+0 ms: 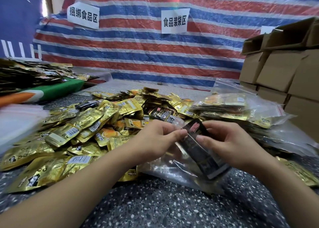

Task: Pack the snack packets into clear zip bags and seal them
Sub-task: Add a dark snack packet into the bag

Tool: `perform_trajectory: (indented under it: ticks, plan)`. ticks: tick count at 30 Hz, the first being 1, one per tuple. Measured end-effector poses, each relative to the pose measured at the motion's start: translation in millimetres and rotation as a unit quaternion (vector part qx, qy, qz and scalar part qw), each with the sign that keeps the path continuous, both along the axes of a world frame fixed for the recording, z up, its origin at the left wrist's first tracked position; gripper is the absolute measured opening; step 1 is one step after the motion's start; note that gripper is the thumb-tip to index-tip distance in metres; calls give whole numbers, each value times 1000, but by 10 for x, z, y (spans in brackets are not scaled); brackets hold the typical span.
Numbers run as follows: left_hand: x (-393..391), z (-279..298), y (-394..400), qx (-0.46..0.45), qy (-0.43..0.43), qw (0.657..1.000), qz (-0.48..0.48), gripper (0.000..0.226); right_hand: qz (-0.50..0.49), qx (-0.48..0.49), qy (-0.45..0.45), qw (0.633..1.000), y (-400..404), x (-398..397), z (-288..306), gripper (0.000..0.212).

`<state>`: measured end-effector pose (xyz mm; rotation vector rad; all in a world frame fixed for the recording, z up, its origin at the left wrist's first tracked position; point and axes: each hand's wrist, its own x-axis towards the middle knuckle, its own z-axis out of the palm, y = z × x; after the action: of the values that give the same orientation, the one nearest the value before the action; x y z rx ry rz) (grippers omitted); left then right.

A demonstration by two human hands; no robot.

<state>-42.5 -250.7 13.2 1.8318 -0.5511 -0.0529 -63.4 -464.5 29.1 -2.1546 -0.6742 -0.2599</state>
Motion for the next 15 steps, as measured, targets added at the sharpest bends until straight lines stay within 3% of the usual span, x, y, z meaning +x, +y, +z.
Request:
perform_trajectory:
  ticks: [3, 8, 15]
  plan:
    - [-24, -33, -35, 11, -30, 999, 10, 32, -7, -72, -34, 997, 55, -29, -10, 22]
    - [-33, -56, -57, 37, -82, 995, 32, 25, -27, -45, -55, 997, 125, -18, -67, 27]
    - [-48, -62, -101, -61, -64, 995, 55, 21, -55, -37, -129, 989, 119, -33, -57, 15]
